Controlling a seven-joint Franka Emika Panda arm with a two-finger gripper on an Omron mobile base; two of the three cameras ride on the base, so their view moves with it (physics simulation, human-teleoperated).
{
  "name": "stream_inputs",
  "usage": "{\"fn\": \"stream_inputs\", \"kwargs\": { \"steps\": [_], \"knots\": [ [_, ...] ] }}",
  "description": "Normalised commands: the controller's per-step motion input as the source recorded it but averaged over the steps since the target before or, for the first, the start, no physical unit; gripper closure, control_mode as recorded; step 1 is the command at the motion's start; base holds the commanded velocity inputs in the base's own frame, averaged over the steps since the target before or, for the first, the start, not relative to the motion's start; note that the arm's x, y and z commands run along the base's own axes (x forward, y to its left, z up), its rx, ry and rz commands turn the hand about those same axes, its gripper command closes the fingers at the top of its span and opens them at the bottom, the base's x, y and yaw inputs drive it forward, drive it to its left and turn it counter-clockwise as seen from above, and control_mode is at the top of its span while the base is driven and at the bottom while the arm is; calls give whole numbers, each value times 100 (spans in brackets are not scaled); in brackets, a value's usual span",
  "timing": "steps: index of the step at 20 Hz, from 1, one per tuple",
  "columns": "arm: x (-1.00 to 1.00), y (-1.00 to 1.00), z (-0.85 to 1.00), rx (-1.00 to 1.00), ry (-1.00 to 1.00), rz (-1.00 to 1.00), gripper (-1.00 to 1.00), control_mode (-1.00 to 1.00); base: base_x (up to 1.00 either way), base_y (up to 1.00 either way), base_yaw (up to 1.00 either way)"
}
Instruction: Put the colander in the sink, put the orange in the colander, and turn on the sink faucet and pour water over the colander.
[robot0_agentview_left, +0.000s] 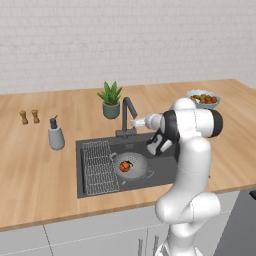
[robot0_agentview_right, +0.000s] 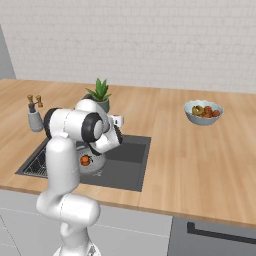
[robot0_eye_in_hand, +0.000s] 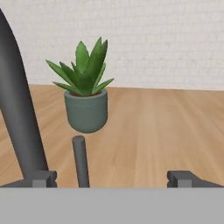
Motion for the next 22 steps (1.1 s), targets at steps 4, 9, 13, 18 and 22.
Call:
{"fn": "stream_inputs", "kwargs": {
  "steps": [4,9,13,18,22],
  "knots": [
    [17,0,0,0,0,0,-100,-100,0,0,0],
    [15,0,0,0,0,0,-100,-100,0,0,0],
    [6,0,0,0,0,0,-100,-100,0,0,0],
    [4,0,0,0,-2,0,-100,-100,0,0,0],
    [14,0,0,0,-2,0,-100,-100,0,0,0]
  ]
}}
